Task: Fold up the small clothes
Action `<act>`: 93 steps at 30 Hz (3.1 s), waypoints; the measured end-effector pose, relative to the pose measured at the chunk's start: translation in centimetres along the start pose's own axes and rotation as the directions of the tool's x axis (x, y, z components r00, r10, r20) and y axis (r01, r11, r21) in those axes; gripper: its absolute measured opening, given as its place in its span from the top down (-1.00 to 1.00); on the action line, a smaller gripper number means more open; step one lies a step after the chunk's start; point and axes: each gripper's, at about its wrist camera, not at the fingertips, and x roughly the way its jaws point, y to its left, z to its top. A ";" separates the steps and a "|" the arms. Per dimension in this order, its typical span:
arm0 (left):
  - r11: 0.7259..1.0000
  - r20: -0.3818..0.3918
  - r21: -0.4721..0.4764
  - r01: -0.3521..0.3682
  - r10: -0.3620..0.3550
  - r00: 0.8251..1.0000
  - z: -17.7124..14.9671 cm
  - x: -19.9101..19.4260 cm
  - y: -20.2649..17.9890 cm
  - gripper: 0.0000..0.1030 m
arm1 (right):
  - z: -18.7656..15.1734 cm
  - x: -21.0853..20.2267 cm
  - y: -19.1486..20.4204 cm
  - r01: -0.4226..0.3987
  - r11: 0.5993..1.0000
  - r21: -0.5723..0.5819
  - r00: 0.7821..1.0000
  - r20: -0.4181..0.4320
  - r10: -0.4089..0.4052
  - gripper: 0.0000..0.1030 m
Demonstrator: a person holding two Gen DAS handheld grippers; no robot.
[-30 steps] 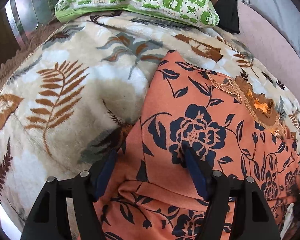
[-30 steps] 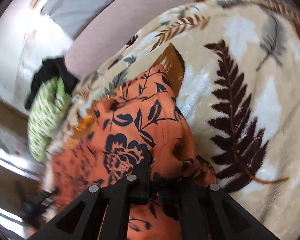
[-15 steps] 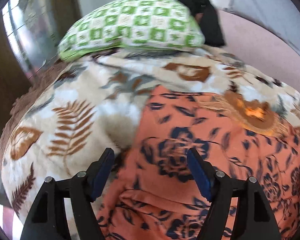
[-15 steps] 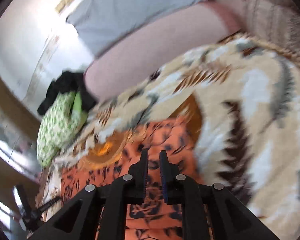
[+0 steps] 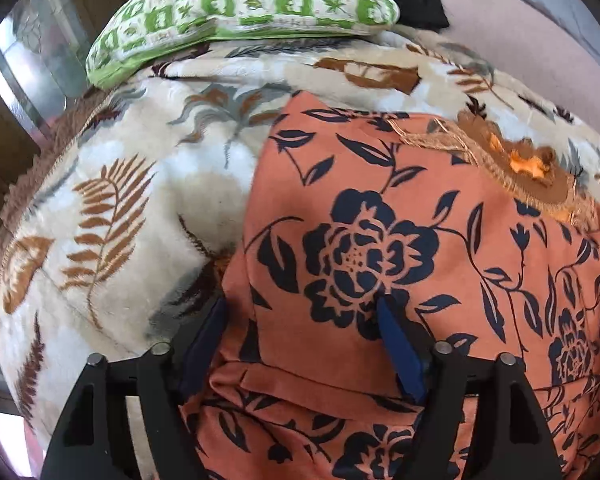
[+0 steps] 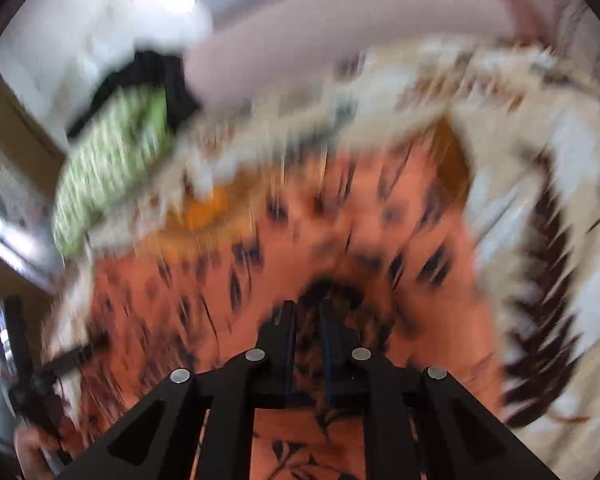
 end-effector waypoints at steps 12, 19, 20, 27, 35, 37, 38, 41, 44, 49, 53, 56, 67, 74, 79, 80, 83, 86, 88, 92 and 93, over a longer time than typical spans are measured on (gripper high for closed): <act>0.997 0.010 0.056 0.055 -0.055 0.998 -3.3 -1.9 2.4 -0.57 | -2.8 0.3 6.0 -0.017 0.983 -0.182 0.997 -0.076 0.004 0.73; 0.998 0.067 -0.017 0.065 -0.064 0.996 -8.4 -7.1 9.4 -0.57 | -5.4 -8.4 4.5 -0.141 0.982 -0.122 0.989 0.019 0.145 0.73; 0.998 0.072 -0.031 0.062 -0.060 0.996 -10.1 -8.2 11.0 -0.57 | -6.0 -9.5 4.0 -0.154 0.981 -0.115 0.987 0.026 0.158 0.72; 0.985 -0.014 -0.066 0.159 -0.161 0.987 -16.7 -11.0 15.6 -0.56 | -13.0 -17.7 0.0 -0.146 0.983 -0.107 0.988 0.026 0.149 -0.51; 0.979 -0.180 -0.049 0.200 -0.205 0.962 -20.6 -9.2 14.4 -0.56 | -17.1 -21.3 -3.6 -0.120 0.992 -0.035 0.992 -0.034 0.119 -0.51; 0.985 -0.200 -0.013 0.172 -0.171 0.965 -21.6 -8.8 13.5 -0.56 | -18.0 -21.8 -4.5 -0.128 0.992 -0.012 0.991 -0.047 0.127 -0.50; 0.987 -0.205 -0.005 0.159 -0.156 0.966 -21.9 -8.6 13.2 -0.56 | -18.3 -22.0 -4.9 -0.134 0.991 0.000 0.990 -0.054 0.134 -0.49; 0.986 -0.238 0.010 0.167 -0.160 0.958 -23.2 -7.9 12.1 -0.56 | -19.3 -22.8 -6.3 -0.150 0.988 0.028 0.986 -0.063 0.151 -0.48; 0.990 -0.237 0.018 0.142 -0.134 0.962 -24.3 -7.3 11.6 -0.56 | -19.9 -23.0 -7.5 -0.157 0.986 0.054 0.983 -0.084 0.161 -0.46; 0.977 -0.235 0.013 0.211 -0.202 0.951 -24.7 -7.3 10.4 0.08 | -20.6 -21.9 -8.9 -0.191 0.977 0.096 0.970 -0.136 0.203 -0.19; 0.972 -0.219 -0.008 0.235 -0.231 0.948 -24.6 -7.7 10.1 0.33 | -21.3 -19.8 -8.9 -0.148 0.985 0.093 0.967 -0.197 0.164 -0.14; 0.967 -0.220 -0.035 0.254 -0.255 0.941 -24.2 -7.8 10.8 0.42 | -21.5 -18.1 -9.2 -0.103 0.990 0.097 0.967 -0.223 0.122 -0.14; 0.987 -0.204 0.013 0.161 -0.155 0.967 -24.2 -7.4 11.2 -0.34 | -22.2 -16.1 -6.6 0.003 0.998 -0.060 0.973 -0.230 -0.017 0.86; 0.965 -0.175 0.021 0.262 -0.254 0.951 -25.4 -8.5 10.5 0.65 | -21.1 -19.3 -5.9 -0.086 0.996 -0.035 0.991 -0.108 0.082 0.86; 0.951 -0.167 -0.031 0.308 -0.309 0.936 -25.6 -9.3 11.1 0.82 | -20.8 -19.6 -6.2 -0.111 0.994 0.005 0.988 -0.108 0.111 0.86; 0.947 -0.159 -0.035 0.320 -0.322 0.933 -25.6 -9.6 11.5 0.82 | -20.8 -19.8 -6.3 -0.115 0.993 0.009 0.988 -0.104 0.115 0.86; 0.926 -0.129 -0.052 0.375 -0.378 0.917 -25.5 -10.9 12.8 0.82 | -20.7 -20.4 -6.5 -0.144 0.989 0.033 0.985 -0.092 0.147 0.86; 0.897 -0.091 -0.081 0.435 -0.441 0.893 -25.1 -12.7 13.9 0.83 | -20.2 -21.6 -6.8 -0.197 0.979 0.061 0.977 -0.064 0.201 0.86; 0.881 -0.063 -0.089 0.465 -0.471 0.880 -24.5 -14.0 14.5 0.83 | -19.7 -22.6 -6.5 -0.231 0.971 0.065 0.972 -0.035 0.234 0.86; 0.864 -0.020 -0.079 0.498 -0.501 0.865 -23.6 -15.5 14.7 0.82 | -18.6 -24.5 -5.9 -0.273 0.960 0.054 0.962 0.018 0.273 0.86; 0.869 -0.026 -0.076 0.488 -0.491 0.871 -23.3 -15.3 14.6 0.82 | -18.4 -24.6 -5.7 -0.253 0.967 0.039 0.967 0.020 0.253 0.86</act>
